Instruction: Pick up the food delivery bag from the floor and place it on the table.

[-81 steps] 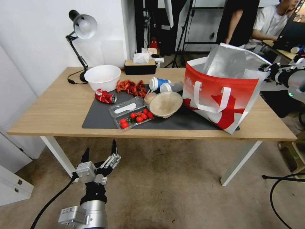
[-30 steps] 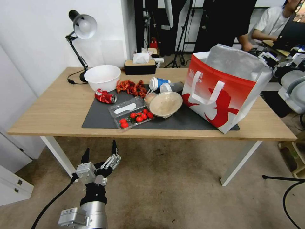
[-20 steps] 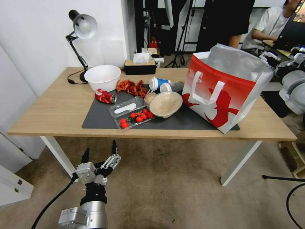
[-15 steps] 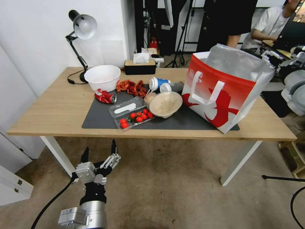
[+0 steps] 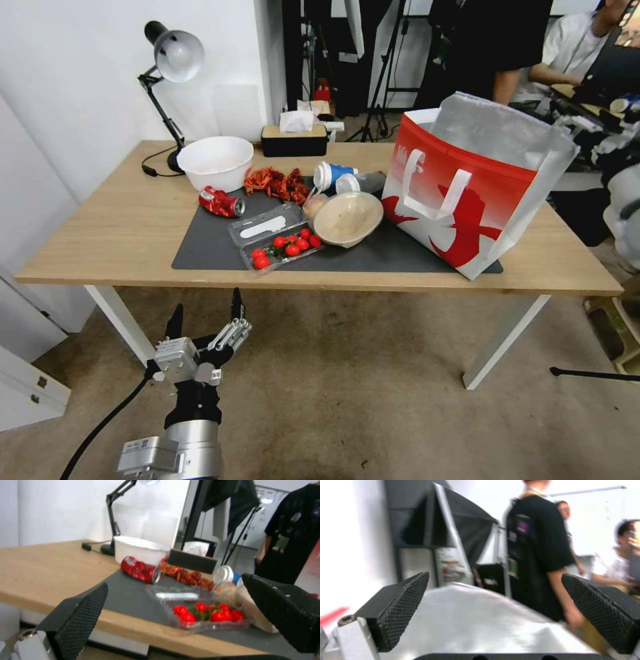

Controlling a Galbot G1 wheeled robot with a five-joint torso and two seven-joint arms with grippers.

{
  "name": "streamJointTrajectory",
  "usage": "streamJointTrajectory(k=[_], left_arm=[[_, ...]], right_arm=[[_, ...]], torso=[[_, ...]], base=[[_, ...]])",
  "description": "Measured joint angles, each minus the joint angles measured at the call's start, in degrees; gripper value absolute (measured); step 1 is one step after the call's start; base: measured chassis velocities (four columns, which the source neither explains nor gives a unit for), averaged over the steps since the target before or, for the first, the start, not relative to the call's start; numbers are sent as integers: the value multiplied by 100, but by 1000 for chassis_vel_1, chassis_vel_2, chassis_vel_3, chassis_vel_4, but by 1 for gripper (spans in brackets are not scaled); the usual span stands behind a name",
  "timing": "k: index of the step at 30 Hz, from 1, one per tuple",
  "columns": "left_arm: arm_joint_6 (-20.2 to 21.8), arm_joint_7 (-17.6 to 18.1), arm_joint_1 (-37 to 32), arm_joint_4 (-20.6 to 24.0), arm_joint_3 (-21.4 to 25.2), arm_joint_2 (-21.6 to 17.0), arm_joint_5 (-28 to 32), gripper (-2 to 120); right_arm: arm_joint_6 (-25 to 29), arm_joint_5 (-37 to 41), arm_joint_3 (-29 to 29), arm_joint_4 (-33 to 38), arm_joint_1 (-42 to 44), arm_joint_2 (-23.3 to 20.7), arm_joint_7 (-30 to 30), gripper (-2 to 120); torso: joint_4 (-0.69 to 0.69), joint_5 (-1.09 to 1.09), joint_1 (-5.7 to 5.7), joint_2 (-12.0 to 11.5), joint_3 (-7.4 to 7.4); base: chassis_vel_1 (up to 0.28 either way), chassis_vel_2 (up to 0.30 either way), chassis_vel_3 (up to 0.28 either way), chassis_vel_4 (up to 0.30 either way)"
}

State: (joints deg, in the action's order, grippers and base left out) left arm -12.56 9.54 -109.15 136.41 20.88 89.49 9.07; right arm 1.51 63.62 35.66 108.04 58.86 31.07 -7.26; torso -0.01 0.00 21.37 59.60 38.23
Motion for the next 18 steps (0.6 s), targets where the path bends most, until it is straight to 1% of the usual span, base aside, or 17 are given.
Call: streamJointTrajectory(k=[1, 2, 3, 5, 6, 9, 10, 12, 13, 14, 18], left_arm=[[-23, -61, 11, 6, 10, 6, -8, 100], [-23, -61, 11, 6, 10, 6, -8, 100], [-43, -126, 20, 23, 19, 14, -13, 100], [-64, -243, 27, 56, 31, 28, -33, 100], [-64, -243, 27, 56, 31, 28, -33, 100], [-93, -396, 29, 109, 40, 59, -115, 100], [-93, -396, 29, 109, 40, 59, -115, 100], [-135, -464, 23, 133, 51, 74, -142, 100], [-154, -482, 16, 139, 53, 82, -153, 100], [-154, -482, 16, 139, 53, 82, -153, 100], [-217, -528, -30, 161, 44, 126, -287, 100]], right_arm=[[101, -64, 135, 325, 301, 55, -27, 100], [101, -64, 135, 325, 301, 55, -27, 100], [184, -143, 255, 616, 609, 137, -84, 100], [286, -341, 447, 1184, 1157, 350, -233, 100], [286, -341, 447, 1184, 1157, 350, -233, 100], [415, -857, 606, 2094, 1945, 745, -481, 100], [415, -857, 606, 2094, 1945, 745, -481, 100], [457, -1227, 566, 2604, 2315, 1003, -602, 100], [467, -1379, 513, 2769, 2426, 1102, -638, 100], [467, -1379, 513, 2769, 2426, 1102, -638, 100], [492, -2157, 298, 3255, 2929, 1533, -805, 100]], torso=[[1, -2, 0, 0, 0], [1, -2, 0, 0, 0], [3, -2, 0, 0, 0], [1, -1, 0, 0, 0], [1, -1, 0, 0, 0], [0, 0, 0, 0, 0], [0, 0, 0, 0, 0], [0, -2, -1, 1, -1], [0, -1, -2, 0, -1], [0, -1, -2, 0, -1], [2, -2, -1, 0, 0]], base=[[0, 0, 0, 0], [0, 0, 0, 0], [0, 0, 0, 0], [0, 0, 0, 0], [0, 0, 0, 0], [0, 0, 0, 0], [0, 0, 0, 0], [0, 0, 0, 0], [0, 0, 0, 0], [0, 0, 0, 0], [0, 0, 0, 0]])
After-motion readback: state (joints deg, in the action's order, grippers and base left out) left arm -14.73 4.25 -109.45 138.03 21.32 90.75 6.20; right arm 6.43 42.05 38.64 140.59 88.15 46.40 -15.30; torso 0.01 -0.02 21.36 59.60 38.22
